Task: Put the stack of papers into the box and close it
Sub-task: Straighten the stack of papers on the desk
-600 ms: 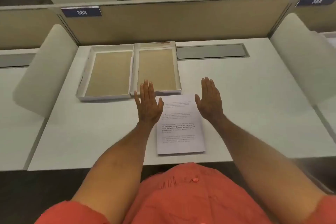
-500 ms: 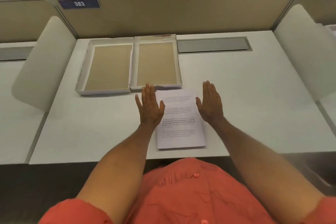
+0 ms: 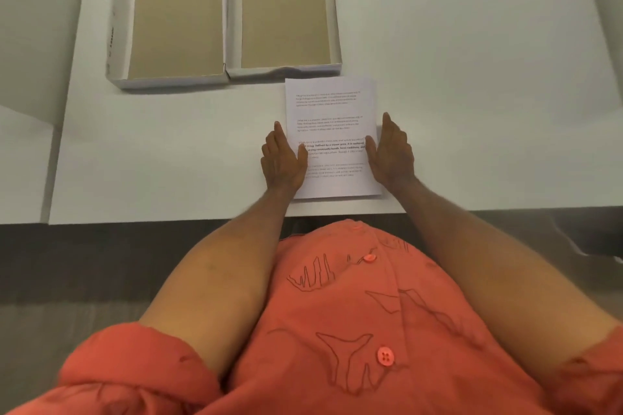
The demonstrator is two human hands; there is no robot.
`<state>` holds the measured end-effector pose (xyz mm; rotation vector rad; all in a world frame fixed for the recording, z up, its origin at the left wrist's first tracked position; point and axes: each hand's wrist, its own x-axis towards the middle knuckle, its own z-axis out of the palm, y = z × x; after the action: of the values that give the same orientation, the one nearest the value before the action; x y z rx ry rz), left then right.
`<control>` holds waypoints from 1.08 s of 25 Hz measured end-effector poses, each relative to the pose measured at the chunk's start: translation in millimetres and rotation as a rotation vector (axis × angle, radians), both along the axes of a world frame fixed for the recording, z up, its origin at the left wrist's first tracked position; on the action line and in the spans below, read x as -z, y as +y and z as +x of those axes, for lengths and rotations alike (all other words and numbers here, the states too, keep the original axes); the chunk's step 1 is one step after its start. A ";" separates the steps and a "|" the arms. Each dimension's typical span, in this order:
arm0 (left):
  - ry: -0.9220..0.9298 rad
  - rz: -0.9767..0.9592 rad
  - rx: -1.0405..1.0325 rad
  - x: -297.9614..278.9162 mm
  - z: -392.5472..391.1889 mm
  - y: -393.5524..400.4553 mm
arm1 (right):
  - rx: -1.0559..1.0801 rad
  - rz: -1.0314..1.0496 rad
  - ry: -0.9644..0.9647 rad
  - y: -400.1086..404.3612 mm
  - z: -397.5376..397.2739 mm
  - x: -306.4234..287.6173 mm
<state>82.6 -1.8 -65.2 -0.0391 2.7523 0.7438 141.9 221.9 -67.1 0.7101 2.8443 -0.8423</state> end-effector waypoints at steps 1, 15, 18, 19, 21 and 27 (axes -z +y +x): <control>-0.026 -0.002 -0.014 -1.2 -1.8 3.0 | 0.031 -0.012 0.004 -1.0 -3.8 0.4; -0.395 0.028 -0.221 -17.6 -55.3 22.8 | 0.584 -0.522 -0.286 -4.1 -75.3 -7.1; -0.433 -0.022 -0.185 -21.7 -61.5 23.1 | 0.514 -0.463 -0.368 -4.0 -83.9 -8.5; -0.438 -0.031 -0.174 -22.9 -63.2 23.1 | 0.496 -0.422 -0.388 -6.6 -85.4 -9.4; -0.441 -0.048 -0.163 -23.9 -64.3 23.0 | 0.505 -0.351 -0.375 -14.0 -84.6 -11.5; -0.436 -0.061 -0.153 -24.3 -64.4 21.7 | 0.753 -0.903 -0.161 -2.4 -91.3 -13.1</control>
<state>18.3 19.9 -40.9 -0.3817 2.3696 0.6026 50.5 219.5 -54.0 1.5433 1.6721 -1.8330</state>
